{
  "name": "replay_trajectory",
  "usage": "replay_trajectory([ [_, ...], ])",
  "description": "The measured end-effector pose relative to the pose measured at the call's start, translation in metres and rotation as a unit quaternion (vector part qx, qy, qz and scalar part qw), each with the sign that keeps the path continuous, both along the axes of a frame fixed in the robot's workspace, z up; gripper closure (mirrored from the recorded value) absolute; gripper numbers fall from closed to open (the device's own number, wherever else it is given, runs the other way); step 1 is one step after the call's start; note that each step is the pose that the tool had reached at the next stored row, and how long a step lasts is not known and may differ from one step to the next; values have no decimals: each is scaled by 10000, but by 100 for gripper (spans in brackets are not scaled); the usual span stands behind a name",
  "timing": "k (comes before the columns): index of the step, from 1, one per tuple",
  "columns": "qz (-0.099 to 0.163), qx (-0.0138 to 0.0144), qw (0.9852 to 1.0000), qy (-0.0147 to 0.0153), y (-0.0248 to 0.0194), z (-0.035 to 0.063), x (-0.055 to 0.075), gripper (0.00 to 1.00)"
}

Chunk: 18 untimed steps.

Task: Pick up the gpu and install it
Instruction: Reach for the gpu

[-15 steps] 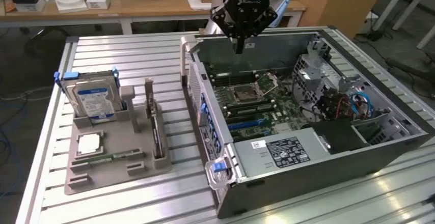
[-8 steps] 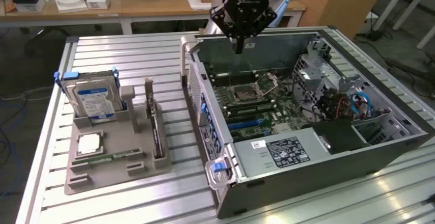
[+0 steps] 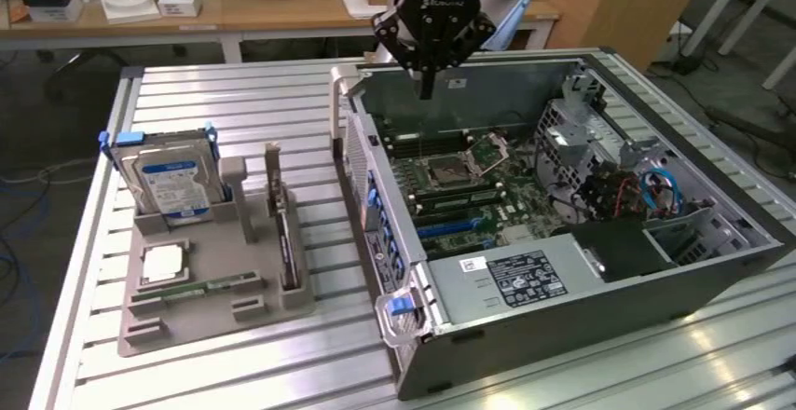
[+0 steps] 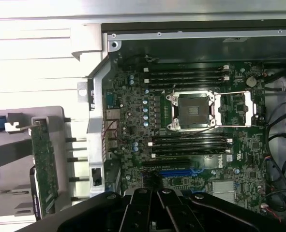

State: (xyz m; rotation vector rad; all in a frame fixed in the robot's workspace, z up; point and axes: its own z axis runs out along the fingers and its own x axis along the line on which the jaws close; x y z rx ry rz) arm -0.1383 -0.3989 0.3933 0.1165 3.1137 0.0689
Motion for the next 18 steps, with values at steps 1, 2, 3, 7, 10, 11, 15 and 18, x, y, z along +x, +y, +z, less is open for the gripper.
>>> replay_trajectory([
  [1,0,0,10000,0,0,0,-23,90],
  [2,0,0,10000,0,0,0,-47,90],
  [3,-1,0,10000,0,0,0,-72,90],
  [7,0,-1,10000,0,0,0,-183,90],
  [10,-1,0,10000,0,0,0,-263,90],
  [11,0,0,10000,0,0,0,-290,90],
  [15,-1,0,10000,0,0,0,-407,90],
  [18,0,0,10000,0,0,0,-493,90],
])
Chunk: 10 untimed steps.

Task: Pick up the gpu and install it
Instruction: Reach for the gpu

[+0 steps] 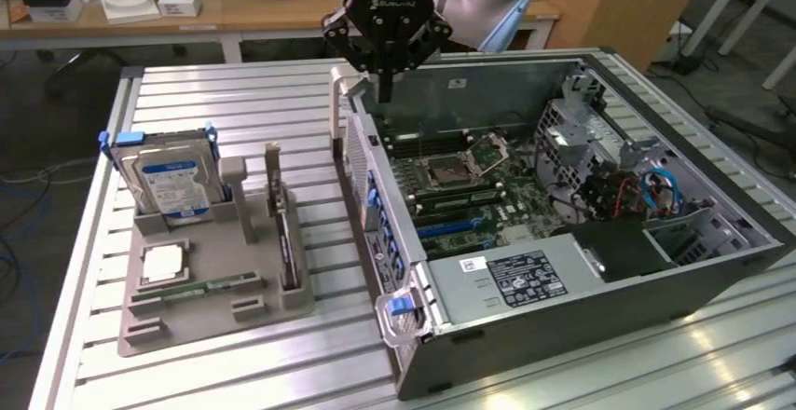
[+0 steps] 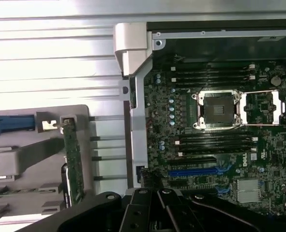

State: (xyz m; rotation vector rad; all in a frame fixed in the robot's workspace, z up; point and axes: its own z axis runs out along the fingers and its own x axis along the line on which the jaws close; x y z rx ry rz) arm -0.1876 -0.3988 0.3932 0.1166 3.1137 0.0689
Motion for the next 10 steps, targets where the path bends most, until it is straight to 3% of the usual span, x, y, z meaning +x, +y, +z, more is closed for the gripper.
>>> replay_trajectory([
  [10,-1,0,10000,0,0,-2,-294,90],
])
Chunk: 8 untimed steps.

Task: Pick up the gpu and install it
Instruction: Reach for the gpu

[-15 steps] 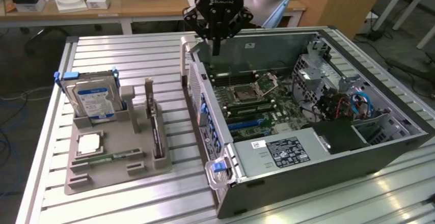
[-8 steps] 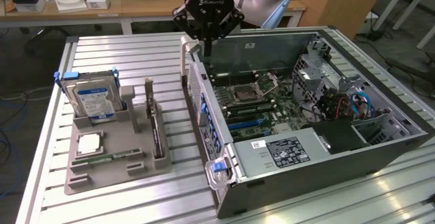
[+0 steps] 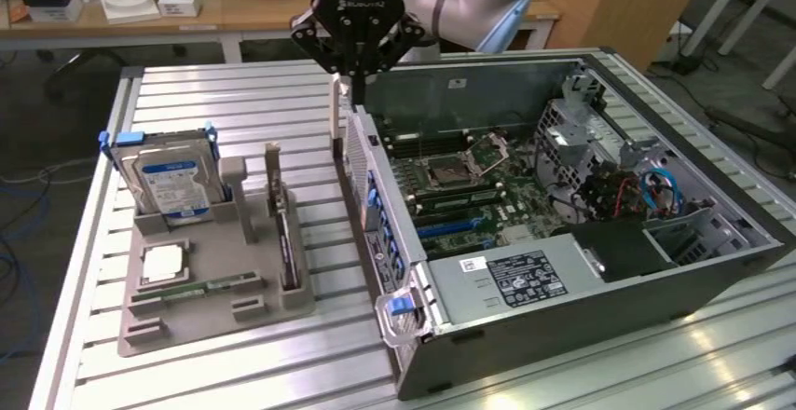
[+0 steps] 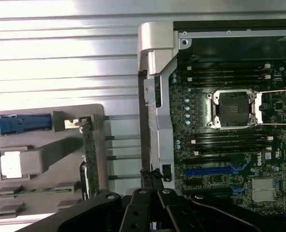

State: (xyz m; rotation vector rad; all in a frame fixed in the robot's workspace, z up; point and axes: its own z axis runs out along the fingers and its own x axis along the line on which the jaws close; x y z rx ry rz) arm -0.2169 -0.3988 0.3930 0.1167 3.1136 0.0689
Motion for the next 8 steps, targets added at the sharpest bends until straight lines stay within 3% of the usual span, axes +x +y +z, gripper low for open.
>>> replay_trajectory([
  [8,0,0,10000,0,0,-2,-231,90],
])
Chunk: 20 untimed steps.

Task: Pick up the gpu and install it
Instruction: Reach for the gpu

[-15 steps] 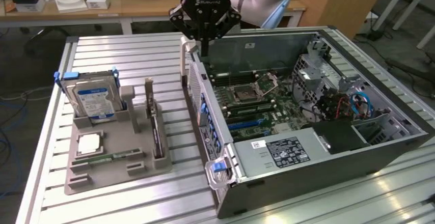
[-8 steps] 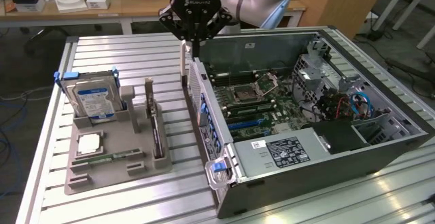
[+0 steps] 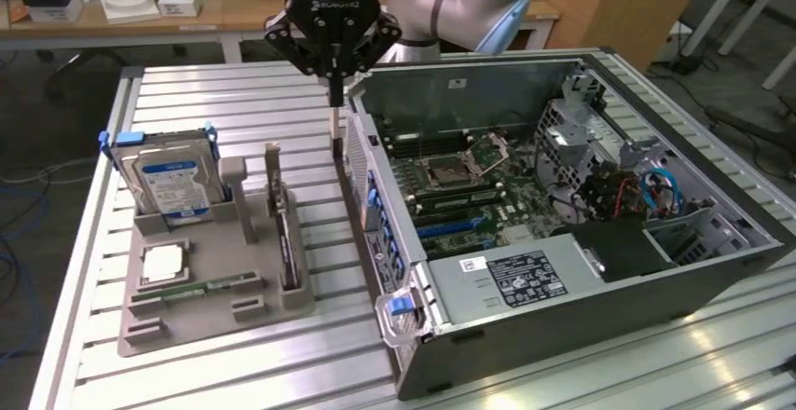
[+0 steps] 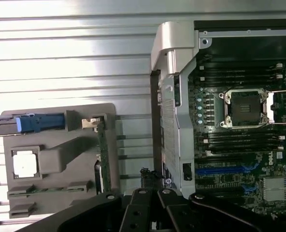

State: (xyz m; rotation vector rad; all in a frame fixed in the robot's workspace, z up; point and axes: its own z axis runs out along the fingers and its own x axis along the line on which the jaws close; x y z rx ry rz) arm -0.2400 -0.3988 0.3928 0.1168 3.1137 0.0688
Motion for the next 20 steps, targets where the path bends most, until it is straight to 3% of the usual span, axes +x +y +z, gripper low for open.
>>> replay_trajectory([
  [20,0,0,10000,0,0,-7,-625,90],
])
